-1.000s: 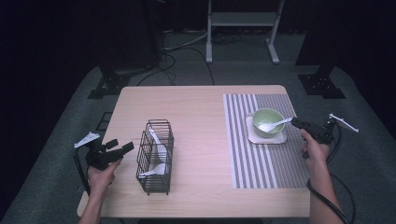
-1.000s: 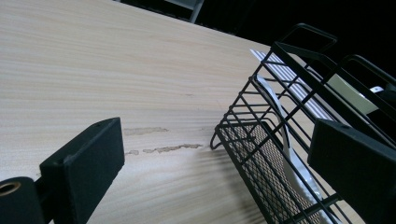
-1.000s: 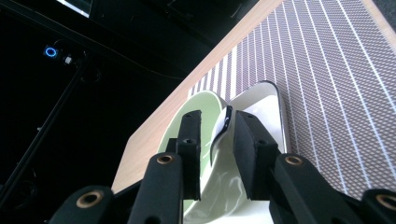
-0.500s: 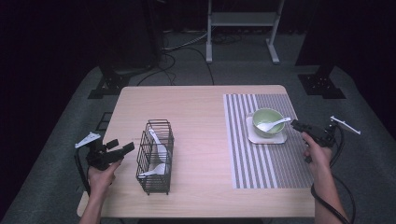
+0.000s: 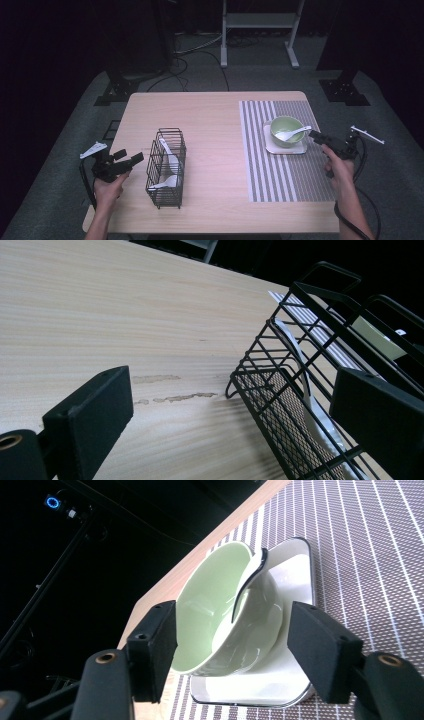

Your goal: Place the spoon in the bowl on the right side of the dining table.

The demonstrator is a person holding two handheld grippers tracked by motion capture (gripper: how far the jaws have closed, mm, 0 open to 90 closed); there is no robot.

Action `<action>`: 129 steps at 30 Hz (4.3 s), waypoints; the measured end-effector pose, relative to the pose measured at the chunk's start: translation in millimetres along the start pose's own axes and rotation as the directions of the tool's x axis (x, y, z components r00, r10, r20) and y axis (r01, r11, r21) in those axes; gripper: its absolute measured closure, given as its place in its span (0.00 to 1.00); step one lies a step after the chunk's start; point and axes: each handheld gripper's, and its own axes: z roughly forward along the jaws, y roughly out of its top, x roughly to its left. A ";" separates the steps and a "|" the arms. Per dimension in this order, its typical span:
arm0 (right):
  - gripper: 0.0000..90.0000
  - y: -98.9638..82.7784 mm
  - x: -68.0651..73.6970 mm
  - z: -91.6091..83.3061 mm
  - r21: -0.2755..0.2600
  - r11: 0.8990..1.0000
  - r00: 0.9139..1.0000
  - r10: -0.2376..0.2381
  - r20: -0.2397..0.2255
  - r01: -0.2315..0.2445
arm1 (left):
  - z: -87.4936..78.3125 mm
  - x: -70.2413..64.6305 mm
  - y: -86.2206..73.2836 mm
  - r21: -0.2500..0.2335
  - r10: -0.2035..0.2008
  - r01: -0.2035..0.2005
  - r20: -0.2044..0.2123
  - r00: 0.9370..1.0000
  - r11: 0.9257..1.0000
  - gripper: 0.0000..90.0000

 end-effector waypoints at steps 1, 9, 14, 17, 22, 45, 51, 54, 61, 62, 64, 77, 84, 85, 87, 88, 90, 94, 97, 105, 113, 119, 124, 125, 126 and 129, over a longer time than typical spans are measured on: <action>0.37 0.0 0.0 0.0 0.000 1.000 1.000 0.000 0.000 0.000 | 0.0 0.0 0.0 0.000 0.001 -0.001 0.000 1.000 1.000 0.03; 0.33 -5.4 6.1 0.0 0.024 0.999 0.999 -0.032 0.002 0.032 | 0.4 -0.4 -0.4 0.001 0.000 0.000 0.000 1.000 1.000 0.03; 0.33 -9.2 11.5 -1.3 0.033 0.997 0.998 -0.065 0.004 0.065 | 1.1 -0.3 -0.7 0.003 -0.001 0.001 0.000 1.000 1.000 0.03; 0.32 -12.5 14.2 -2.4 0.040 0.997 0.997 -0.071 0.002 0.071 | 1.0 -0.7 -0.9 0.007 0.002 -0.002 0.001 1.000 1.000 0.03; 0.31 -16.3 15.2 -2.3 0.051 0.995 0.996 -0.086 0.007 0.086 | 1.5 -1.2 -1.1 0.010 0.005 -0.005 0.001 1.000 1.000 0.03; 0.25 -40.7 28.5 6.6 0.124 0.977 0.985 -0.174 0.014 0.170 | 1.5 -2.2 -0.9 0.010 0.011 -0.011 0.001 1.000 1.000 0.03; 0.25 -46.6 33.8 9.9 0.141 0.970 0.980 -0.199 0.008 0.196 | 1.8 -2.8 -1.0 0.009 0.012 -0.012 0.000 1.000 1.000 0.03; 0.25 -48.7 37.1 11.1 0.148 0.967 0.978 -0.209 0.005 0.206 | 1.8 -2.6 -0.9 0.011 0.013 -0.013 0.001 1.000 1.000 0.03; 0.25 -52.3 46.1 14.2 0.159 0.960 0.973 -0.232 -0.014 0.231 | 2.1 -2.8 -1.0 0.011 0.012 -0.012 0.001 1.000 1.000 0.03; 0.25 -54.0 49.3 15.6 0.164 0.957 0.971 -0.238 -0.018 0.238 | 2.1 -2.8 -1.0 0.011 0.012 -0.012 0.001 1.000 1.000 0.03; 0.25 -54.7 50.1 16.1 0.167 0.956 0.970 -0.242 -0.020 0.242 | 1.9 -2.7 -0.9 0.011 0.012 -0.012 0.002 1.000 1.000 0.03; 0.25 -66.8 65.6 26.7 0.225 0.930 0.956 -0.290 -0.036 0.291 | 3.6 -3.8 -1.2 0.016 0.011 -0.011 0.006 1.000 1.000 0.03; 0.25 -73.4 73.2 30.4 0.240 0.918 0.948 -0.314 -0.050 0.316 | 2.8 -3.4 -1.2 0.013 0.010 -0.010 0.005 1.000 1.000 0.03; 0.25 -74.5 74.0 30.9 0.241 0.917 0.948 -0.314 -0.053 0.318 | 2.5 -3.0 -1.2 0.013 0.012 -0.012 0.005 1.000 1.000 0.03; 0.25 -76.6 75.5 31.8 0.245 0.914 0.946 -0.320 -0.056 0.324 | 2.1 -2.8 -1.1 0.014 0.012 -0.012 0.005 1.000 1.000 0.03; 0.25 -77.5 76.2 32.2 0.248 0.911 0.944 -0.325 -0.057 0.329 | 1.8 -2.8 -1.0 0.013 0.011 -0.011 0.005 1.000 1.000 0.03; 0.25 -79.3 77.3 33.1 0.253 0.907 0.941 -0.333 -0.059 0.337 | 1.6 -2.8 -1.0 0.012 0.011 -0.011 0.006 1.000 1.000 0.03; 0.25 -82.3 79.1 34.0 0.260 0.903 0.940 -0.336 -0.065 0.341 | 1.6 -2.8 -1.1 0.011 0.008 -0.008 0.008 1.000 1.000 0.03; 0.25 -85.5 80.6 35.3 0.264 0.899 0.937 -0.342 -0.072 0.348 | 1.5 -2.6 -1.0 0.010 0.006 -0.006 0.010 1.000 1.000 0.03; 0.25 -92.2 91.0 38.6 0.281 0.878 0.921 -0.381 -0.083 0.388 | 1.3 -2.7 -1.1 0.010 0.006 -0.006 0.011 1.000 1.000 0.03; 0.25 -99.1 100.6 40.2 0.286 0.858 0.904 -0.415 -0.103 0.427 | 1.3 -2.7 -1.2 0.010 0.008 -0.008 0.012 1.000 1.000 0.03; 0.25 -106.1 103.8 42.1 0.303 0.846 0.898 -0.426 -0.109 0.438 | 1.5 -2.9 -1.2 0.010 0.006 -0.006 0.012 1.000 1.000 0.03; 0.25 -112.9 105.8 42.8 0.313 0.833 0.889 -0.443 -0.119 0.457 | 1.5 -3.1 -1.3 0.010 0.005 -0.005 0.014 1.000 1.000 0.03; 0.25 -114.2 106.4 42.6 0.316 0.830 0.888 -0.445 -0.119 0.458 | 1.7 -3.2 -1.3 0.011 0.005 -0.005 0.013 1.000 1.000 0.03; 0.25 -115.6 106.7 42.7 0.318 0.827 0.885 -0.450 -0.120 0.464 | 2.1 -3.5 -1.4 0.012 0.007 -0.007 0.012 1.000 1.000 0.03; 0.24 -120.5 107.7 42.9 0.322 0.823 0.883 -0.451 -0.128 0.467 | 2.2 -4.1 -1.5 0.015 0.011 -0.012 0.013 1.000 1.000 0.03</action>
